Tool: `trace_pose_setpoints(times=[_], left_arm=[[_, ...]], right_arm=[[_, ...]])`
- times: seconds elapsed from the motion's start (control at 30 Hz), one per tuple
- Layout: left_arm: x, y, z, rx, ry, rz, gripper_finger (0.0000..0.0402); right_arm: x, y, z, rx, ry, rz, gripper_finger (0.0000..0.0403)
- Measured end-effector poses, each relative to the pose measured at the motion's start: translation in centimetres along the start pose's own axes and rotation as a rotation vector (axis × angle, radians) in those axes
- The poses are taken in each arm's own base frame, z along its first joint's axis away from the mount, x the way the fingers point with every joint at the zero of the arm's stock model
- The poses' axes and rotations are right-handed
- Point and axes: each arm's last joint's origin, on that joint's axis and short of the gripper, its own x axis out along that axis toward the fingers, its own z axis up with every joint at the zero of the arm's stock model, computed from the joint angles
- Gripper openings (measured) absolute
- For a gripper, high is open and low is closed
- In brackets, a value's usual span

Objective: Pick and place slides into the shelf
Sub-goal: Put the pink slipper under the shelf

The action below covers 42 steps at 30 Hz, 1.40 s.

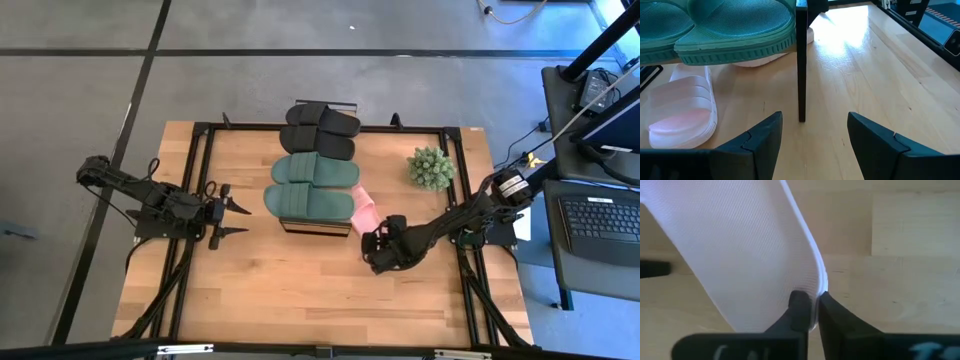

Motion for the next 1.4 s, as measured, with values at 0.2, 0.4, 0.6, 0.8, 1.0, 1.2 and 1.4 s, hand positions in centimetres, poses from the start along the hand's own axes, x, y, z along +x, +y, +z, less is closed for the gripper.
trace_pose_setpoints(times=[0.2, 0.4, 0.6, 0.8, 1.0, 1.2, 1.4], left_arm=[[0.0, 0.0, 0.0, 0.0, 0.0, 0.0, 0.0216], [0.0, 0.0, 0.0, 0.0, 0.001, 0.0, 0.0216], [0.0, 0.0, 0.0, 0.0, 0.002, 0.0, 0.0216], [0.0, 0.0, 0.0, 0.0, 0.004, 0.0, 0.0216], [0.0, 0.0, -0.1, -0.012, 0.006, 0.0, 0.0216], [0.0, 0.0, -0.1, -0.024, 0.006, 0.0, 0.0216], [0.0, 0.0, -0.1, -0.026, 0.006, 0.0, 0.0216]], right_arm=[[-1.9, 0.4, 0.6, -0.071, -0.024, -0.067, 0.0021], [-5.3, 1.2, 1.5, -0.117, -0.072, -0.164, 0.0021], [-7.5, 1.7, 2.2, -0.251, -0.063, -0.181, 0.0017], [-8.8, 1.3, 4.0, -0.334, -0.04, -0.15, 0.0017], [-9.5, 1.5, 6.6, -0.407, -0.067, -0.11, 0.0017], [-8.6, 2.7, 9.0, -0.522, -0.051, -0.078, 0.0017], [-8.0, 3.5, 10.7, -0.637, -0.052, -0.058, 0.0017]])
